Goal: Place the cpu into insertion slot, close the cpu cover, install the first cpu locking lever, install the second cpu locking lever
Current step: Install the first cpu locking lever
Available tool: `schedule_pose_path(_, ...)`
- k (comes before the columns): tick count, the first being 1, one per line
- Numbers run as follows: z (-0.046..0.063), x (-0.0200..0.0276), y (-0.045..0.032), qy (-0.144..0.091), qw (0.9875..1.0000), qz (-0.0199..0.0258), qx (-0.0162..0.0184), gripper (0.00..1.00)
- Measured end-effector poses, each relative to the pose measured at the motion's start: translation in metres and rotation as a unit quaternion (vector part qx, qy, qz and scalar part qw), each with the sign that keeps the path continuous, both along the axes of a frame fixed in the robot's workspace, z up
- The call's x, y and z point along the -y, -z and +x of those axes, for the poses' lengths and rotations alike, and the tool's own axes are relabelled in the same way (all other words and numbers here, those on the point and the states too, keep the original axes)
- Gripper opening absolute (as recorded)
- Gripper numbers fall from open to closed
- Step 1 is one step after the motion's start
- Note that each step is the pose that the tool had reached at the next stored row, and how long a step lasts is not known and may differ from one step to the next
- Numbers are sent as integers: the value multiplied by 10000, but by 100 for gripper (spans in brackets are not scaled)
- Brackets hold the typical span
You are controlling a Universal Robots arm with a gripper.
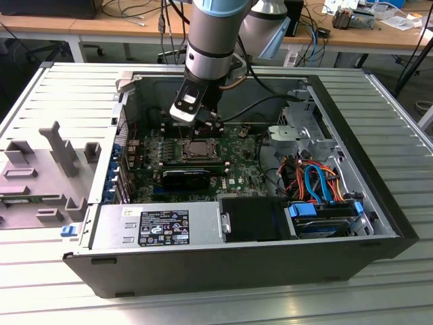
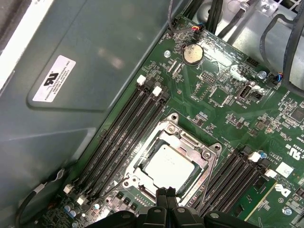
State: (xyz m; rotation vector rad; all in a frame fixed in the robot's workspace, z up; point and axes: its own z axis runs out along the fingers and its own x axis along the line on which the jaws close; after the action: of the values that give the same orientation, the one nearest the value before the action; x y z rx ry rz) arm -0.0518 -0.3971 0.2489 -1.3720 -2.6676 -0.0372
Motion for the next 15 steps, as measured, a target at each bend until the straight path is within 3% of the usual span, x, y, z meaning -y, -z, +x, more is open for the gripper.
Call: schedule_pose_path(15, 0, 0, 0, -59, 10000, 0, 0, 11)
